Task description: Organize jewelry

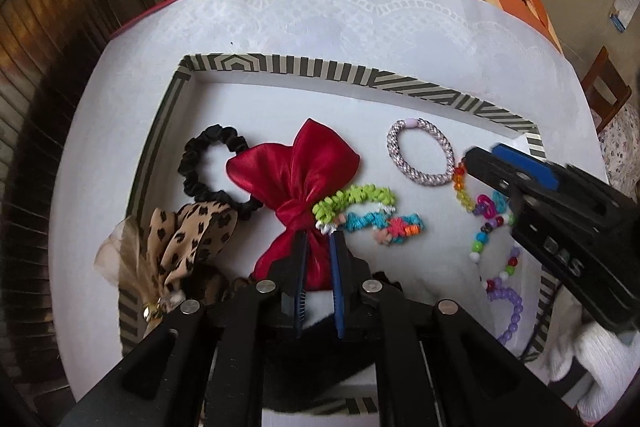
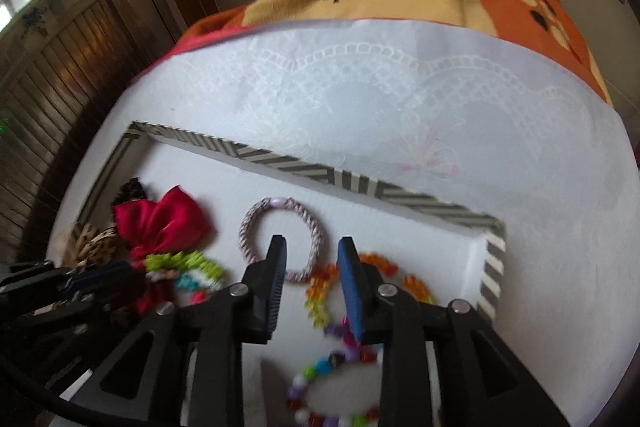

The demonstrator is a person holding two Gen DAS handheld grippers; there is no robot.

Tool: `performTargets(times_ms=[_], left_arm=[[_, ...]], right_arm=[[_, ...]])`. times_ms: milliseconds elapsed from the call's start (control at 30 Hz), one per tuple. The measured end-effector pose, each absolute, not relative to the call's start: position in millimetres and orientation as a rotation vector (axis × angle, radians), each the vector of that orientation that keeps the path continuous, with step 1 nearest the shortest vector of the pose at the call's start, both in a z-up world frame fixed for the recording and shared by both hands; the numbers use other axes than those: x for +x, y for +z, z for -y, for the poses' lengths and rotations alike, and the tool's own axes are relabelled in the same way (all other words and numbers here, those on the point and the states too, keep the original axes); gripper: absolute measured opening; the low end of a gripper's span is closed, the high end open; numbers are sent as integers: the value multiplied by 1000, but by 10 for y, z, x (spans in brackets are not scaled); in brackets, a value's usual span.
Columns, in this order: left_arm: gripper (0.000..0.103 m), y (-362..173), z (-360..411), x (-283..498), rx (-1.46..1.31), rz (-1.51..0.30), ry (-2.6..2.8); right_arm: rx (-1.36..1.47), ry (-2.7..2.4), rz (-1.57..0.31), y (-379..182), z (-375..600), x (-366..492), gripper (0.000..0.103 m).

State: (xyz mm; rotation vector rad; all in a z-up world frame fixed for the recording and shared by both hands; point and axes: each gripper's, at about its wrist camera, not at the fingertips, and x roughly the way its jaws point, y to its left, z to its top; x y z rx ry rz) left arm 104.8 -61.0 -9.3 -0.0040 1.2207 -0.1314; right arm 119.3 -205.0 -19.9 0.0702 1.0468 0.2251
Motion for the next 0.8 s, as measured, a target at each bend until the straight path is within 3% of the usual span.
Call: performTargets(times_ms=[200, 800], left_arm=[[2, 101, 652, 751, 24, -1181, -123], [2, 605, 509, 42, 4, -1074, -68]], right_arm=[[155, 202, -989, 75, 2245, 699, 43], [189, 124, -929, 457, 2047, -321, 62]])
